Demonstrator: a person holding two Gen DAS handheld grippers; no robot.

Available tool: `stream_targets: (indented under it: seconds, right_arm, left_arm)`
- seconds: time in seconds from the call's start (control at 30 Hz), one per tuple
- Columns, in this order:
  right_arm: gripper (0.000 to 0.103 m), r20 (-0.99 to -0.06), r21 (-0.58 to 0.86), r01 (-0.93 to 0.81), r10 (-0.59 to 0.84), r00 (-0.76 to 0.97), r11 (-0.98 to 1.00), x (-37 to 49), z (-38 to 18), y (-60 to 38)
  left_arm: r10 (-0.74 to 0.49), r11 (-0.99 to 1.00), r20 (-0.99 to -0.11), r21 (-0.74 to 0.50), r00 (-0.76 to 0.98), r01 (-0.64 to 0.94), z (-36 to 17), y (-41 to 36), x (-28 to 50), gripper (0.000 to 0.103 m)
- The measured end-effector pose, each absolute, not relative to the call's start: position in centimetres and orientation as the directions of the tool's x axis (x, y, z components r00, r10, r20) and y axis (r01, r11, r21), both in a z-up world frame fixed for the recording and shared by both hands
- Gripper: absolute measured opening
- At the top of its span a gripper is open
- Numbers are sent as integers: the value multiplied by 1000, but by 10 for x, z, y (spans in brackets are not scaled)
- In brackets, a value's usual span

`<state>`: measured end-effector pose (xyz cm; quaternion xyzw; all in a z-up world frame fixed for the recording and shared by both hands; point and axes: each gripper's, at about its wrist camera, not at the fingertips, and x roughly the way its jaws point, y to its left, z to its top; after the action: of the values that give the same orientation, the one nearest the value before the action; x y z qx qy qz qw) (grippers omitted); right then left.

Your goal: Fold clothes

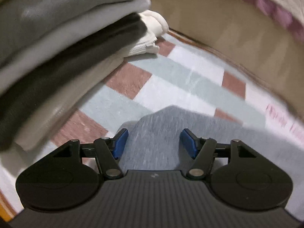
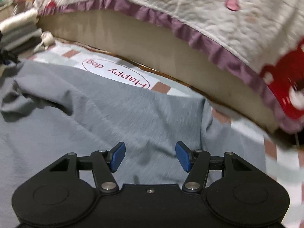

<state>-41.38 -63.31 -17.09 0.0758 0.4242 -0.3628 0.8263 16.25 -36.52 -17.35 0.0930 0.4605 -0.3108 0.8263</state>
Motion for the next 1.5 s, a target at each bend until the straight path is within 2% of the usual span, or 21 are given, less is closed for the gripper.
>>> stream_targets:
  seconds: [0.13,0.2,0.3,0.4,0.43,0.47,0.5,0.53,0.57,0.6,0.67,0.73,0.93,1.07,1.13,1.33,1.4,1.47,1.5]
  right_arm:
    - [63,-760,-242,679,-571,312,693,-417,-190,-671]
    - [64,-748,-276,708,-608,267,650,-422,-200,-687]
    - [64,-741,-273,770,-636,215,577,-435,-213,-706]
    - [64,-736,-271,815,-656,167,512,-446,-224,-714]
    - [64,-737,-264,827,-657,159,496,-449,-227,-716]
    - [64,-738,-257,839,-658,150,480,-452,-230,-718]
    - [63,-738,-244,849,-658,151,469,-455,-233,-721]
    - [63,-732,-224,856,-660,169,467,-459,-233,-723]
    - [42,-724,-201,861,-663,191,467,-463,-232,-723]
    - [3,-714,-185,870,-671,201,458,-467,-229,-724]
    - [5,-692,-157,888,-689,214,433,-473,-220,-726]
    - [5,-657,-141,902,-720,223,408,-480,-208,-724]
    - [4,-476,-156,927,-848,234,343,-503,-139,-701]
    - [4,-337,-186,936,-914,225,299,-522,-85,-689]
    - [4,-323,-186,939,-921,219,289,-528,-81,-676]
    - [4,-309,-183,946,-929,203,268,-542,-79,-632]
    - [4,-304,-182,948,-932,198,261,-547,-78,-618]
    - [4,-299,-180,950,-934,193,254,-552,-77,-604]
    - [4,-338,-187,948,-923,183,257,-557,-88,-595]
  left_arm:
    - [-412,711,-826,-27,385,702,-177,-380,158,65]
    - [-396,679,-834,16,384,734,-182,-388,155,77]
    - [-366,659,-855,41,368,751,-195,-398,151,91]
    - [-333,668,-862,71,382,741,-208,-406,148,92]
    - [-326,684,-856,80,402,725,-208,-406,146,88]
    - [-318,715,-844,85,431,694,-204,-405,144,56]
    - [-308,745,-833,90,460,661,-198,-405,141,32]
    - [-325,745,-822,82,468,663,-191,-406,137,23]
    - [-352,734,-796,91,492,673,-182,-407,130,20]
    - [-361,724,-763,133,536,677,-174,-408,124,20]
    - [-384,707,-690,208,614,676,-156,-410,111,19]
    - [-428,720,-623,204,655,664,-136,-403,106,19]
    - [-492,782,-500,106,713,614,-92,-381,105,19]
    - [-554,810,-383,-39,739,586,-74,-349,102,19]
    - [-592,797,-336,-103,733,596,-69,-335,102,19]
    - [-621,775,-345,-129,704,619,-78,-318,85,19]
    - [-643,762,-351,-207,681,613,-85,-296,68,19]
    - [-654,751,-395,-238,645,615,-99,-275,52,19]
    - [-648,748,-454,-224,612,625,-109,-270,48,19]
